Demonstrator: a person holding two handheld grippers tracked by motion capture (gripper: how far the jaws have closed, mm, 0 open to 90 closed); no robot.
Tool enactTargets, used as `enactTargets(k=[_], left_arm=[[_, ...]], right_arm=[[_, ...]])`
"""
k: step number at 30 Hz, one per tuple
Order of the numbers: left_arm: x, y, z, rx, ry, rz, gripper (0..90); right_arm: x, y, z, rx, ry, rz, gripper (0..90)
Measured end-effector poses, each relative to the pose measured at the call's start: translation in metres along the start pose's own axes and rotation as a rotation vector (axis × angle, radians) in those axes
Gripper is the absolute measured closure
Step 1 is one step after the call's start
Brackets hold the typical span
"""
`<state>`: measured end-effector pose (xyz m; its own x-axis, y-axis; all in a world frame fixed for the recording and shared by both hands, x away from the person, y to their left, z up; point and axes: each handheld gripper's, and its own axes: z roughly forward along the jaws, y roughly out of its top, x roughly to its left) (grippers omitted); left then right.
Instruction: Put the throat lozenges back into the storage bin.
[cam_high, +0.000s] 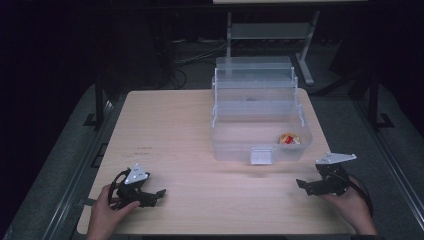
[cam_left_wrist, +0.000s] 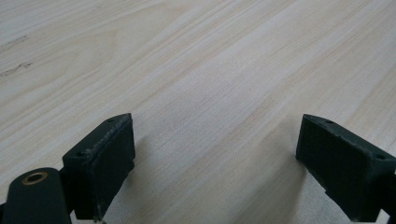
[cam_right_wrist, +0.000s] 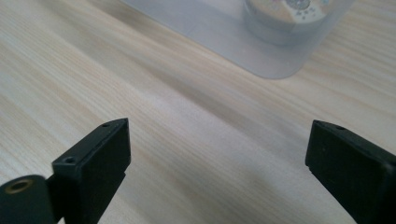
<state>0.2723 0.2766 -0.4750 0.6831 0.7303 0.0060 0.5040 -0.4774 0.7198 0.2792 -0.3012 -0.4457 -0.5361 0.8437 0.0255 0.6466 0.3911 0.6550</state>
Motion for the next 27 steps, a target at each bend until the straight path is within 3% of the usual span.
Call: enactTargets(k=[9,18,27], left_arm=[[0.0,0.0,0.0,0.0,0.0,0.0,10.8],[0.0,0.0,0.0,0.001,0.0,0.001,10.8],[0.0,0.0,0.0,0.002,0.0,0.001,10.8]], right_arm=[[0.006,-0.014,0.009,0.0,0.01,-0.014,2.7],[0.01,-0.026,0.014,-0.039,0.009,-0.034,2.7],[0.009,-0.033,0.018,-0.041,0.016,-0.019,2.2]])
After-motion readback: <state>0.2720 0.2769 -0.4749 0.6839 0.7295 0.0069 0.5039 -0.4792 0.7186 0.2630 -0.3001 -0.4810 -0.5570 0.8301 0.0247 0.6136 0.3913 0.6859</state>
